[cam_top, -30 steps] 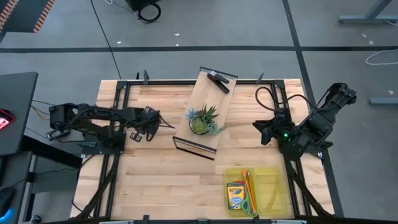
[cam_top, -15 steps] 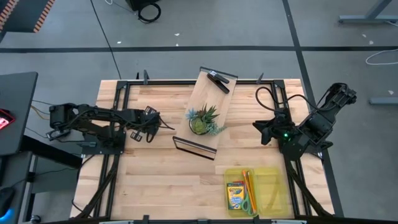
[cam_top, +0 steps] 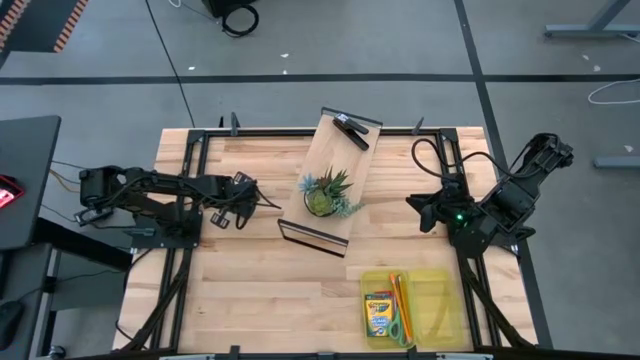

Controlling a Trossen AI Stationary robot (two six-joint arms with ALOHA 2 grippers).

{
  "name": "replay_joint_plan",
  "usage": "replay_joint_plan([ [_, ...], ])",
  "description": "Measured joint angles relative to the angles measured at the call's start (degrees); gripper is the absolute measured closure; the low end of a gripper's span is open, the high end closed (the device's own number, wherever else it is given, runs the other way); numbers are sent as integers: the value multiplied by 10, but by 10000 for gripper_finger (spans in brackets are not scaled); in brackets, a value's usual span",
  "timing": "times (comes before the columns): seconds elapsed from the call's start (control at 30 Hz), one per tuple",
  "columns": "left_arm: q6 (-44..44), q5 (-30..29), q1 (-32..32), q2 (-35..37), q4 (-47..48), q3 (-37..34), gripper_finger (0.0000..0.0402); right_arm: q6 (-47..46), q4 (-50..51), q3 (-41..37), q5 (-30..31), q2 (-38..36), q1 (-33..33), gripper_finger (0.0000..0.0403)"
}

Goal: Pack school essentials
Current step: Put the white sticky note into the yellow supply box

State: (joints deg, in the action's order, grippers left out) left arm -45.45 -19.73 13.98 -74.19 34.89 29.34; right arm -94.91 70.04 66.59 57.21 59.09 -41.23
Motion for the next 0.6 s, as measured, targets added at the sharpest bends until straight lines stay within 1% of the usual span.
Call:
replay_joint_plan([
  [0.1,13,0,0,0,-3,0,397,0,-5,0,0,0,0,299],
  [0.17,22,0,0,0,-2,0,389,0,-8,0,0,0,0,299],
  [0.27,39,-3,-1,0,-2,0,359,0,-10,0,0,0,0,299],
  [0.47,67,-34,-1,0,-3,0,282,0,-11,0,0,0,0,299],
  [0.53,69,-36,-1,0,-7,0,264,0,-12,0,0,0,0,299],
  [0.6,69,-40,-1,0,-21,-5,254,0,-12,0,0,0,0,299],
])
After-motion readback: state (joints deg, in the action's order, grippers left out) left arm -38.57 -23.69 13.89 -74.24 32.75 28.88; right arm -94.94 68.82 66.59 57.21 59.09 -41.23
